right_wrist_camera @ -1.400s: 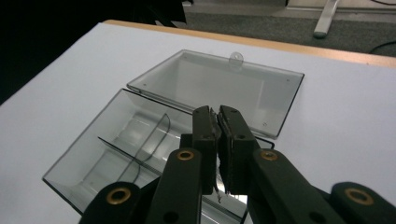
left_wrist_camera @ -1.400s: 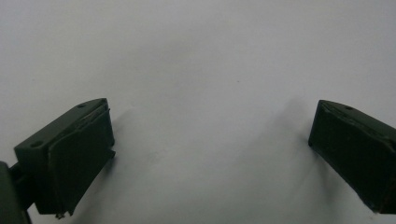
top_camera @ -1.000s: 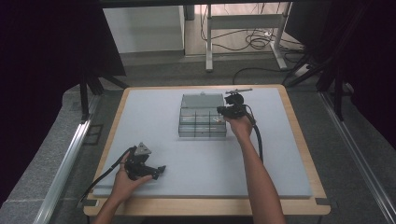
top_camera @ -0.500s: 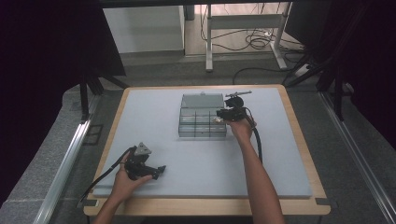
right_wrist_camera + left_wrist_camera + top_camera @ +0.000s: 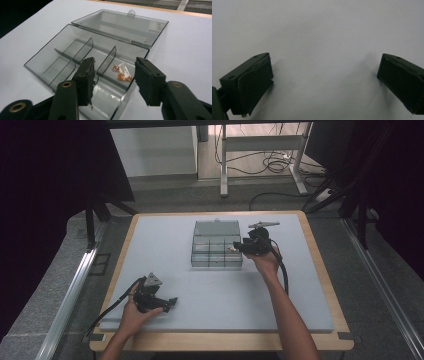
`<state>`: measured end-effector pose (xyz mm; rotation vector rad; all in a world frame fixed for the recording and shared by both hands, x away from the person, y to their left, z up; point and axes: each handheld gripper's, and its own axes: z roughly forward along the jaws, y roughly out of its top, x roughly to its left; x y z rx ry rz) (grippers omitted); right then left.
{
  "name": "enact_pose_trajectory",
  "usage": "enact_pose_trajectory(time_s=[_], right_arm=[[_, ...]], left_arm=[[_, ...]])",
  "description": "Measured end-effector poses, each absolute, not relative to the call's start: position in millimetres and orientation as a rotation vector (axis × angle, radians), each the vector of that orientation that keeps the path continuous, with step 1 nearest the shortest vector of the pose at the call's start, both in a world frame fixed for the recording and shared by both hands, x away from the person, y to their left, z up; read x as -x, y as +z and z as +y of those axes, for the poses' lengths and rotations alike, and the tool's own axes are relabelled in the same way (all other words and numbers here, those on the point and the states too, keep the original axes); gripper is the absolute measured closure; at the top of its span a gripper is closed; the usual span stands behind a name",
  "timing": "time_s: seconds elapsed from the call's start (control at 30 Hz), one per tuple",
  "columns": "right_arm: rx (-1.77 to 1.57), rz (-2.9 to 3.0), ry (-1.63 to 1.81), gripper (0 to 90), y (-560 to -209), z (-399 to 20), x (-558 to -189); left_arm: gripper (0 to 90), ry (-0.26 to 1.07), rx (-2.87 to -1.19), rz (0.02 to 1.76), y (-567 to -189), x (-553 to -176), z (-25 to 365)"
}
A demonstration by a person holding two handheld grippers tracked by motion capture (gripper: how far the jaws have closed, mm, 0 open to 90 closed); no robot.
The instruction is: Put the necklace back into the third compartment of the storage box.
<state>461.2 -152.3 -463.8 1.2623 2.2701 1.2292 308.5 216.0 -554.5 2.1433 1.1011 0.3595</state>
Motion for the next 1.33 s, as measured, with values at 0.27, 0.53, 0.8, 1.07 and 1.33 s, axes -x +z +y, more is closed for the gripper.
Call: enact_pose_trajectory(time_s=[0.27, 0.53, 0.8, 1.07, 1.33], right_arm=[[-1.182, 2.311, 1.246, 37.9, -458.7, -174.5, -420.0], [-1.138, 2.301, 1.272, 34.8, -458.5, -214.1, -368.5], [-1.15, 2.295, 1.248, 32.4, -473.9, -243.6, -342.7], [-1.184, 2.303, 1.178, 31.2, -494.0, -258.1, -330.8], [-1.128, 2.314, 1.13, 29.9, -503.9, -249.9, -334.2]], left_arm=[[0.0, 0.359, -2.143, 1.101, -554.5, -308.5, 216.0], [0.0, 0.36, -2.143, 1.101, -554.5, -308.4, 216.0], [0.0, 0.361, -2.143, 1.1, -554.6, -308.3, 216.0], [0.0, 0.362, -2.143, 1.1, -554.6, -308.2, 216.0], [0.0, 0.361, -2.143, 1.1, -554.6, -308.4, 216.0]])
